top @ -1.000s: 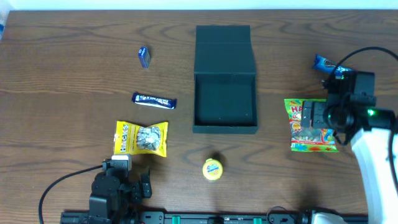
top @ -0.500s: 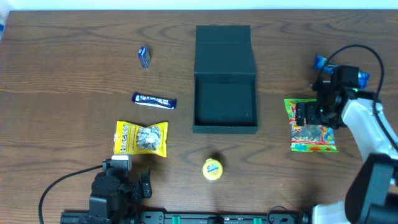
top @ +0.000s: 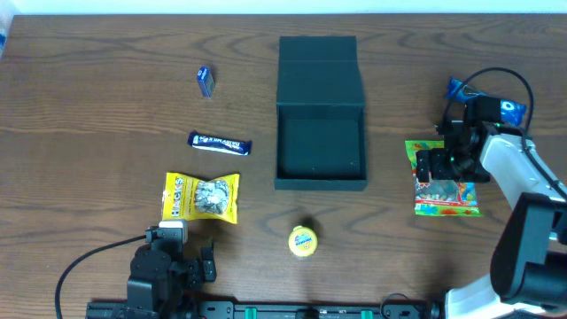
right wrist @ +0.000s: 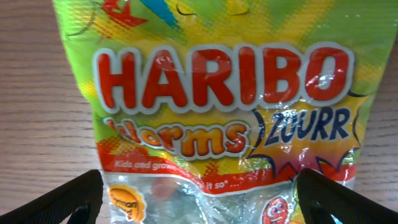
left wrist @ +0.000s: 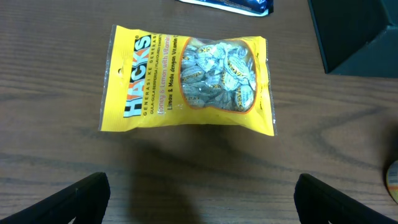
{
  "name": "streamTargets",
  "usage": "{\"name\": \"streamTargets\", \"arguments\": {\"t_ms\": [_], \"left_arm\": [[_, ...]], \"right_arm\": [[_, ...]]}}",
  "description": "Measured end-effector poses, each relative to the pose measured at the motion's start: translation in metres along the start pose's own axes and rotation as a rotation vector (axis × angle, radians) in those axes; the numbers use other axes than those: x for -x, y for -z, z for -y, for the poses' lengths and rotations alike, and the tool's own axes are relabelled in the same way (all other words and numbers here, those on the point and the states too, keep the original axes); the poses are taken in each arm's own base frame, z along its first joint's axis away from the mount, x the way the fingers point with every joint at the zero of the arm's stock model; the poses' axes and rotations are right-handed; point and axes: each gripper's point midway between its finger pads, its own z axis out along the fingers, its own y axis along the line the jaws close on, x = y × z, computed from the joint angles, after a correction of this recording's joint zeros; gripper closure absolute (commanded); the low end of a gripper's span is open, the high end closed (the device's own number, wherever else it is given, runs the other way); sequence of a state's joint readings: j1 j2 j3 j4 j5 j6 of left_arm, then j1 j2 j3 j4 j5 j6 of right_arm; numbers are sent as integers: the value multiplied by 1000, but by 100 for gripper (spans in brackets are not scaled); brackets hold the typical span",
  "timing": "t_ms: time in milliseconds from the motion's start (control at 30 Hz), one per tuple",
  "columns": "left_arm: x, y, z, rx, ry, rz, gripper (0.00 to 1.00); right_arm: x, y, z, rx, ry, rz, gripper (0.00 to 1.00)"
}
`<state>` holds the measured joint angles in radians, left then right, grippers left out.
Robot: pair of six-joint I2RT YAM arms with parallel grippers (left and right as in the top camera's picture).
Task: Pack container
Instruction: 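Reach the right gripper down onto the Haribo bag and grasp it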
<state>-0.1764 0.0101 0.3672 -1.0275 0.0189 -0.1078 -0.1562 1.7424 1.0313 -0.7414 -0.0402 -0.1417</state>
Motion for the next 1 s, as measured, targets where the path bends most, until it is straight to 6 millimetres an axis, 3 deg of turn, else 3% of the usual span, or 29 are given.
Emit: {"name": "streamTargets", "arguments": {"t_ms": [800, 1000], "left_arm": [[0, 0, 0, 0, 0, 0, 4], [0, 0, 0, 0, 0, 0, 4]], "right_arm": [[-6, -5, 9, -51, -125, -10, 1], [-9, -7, 10, -61, -135, -17, 11]]}}
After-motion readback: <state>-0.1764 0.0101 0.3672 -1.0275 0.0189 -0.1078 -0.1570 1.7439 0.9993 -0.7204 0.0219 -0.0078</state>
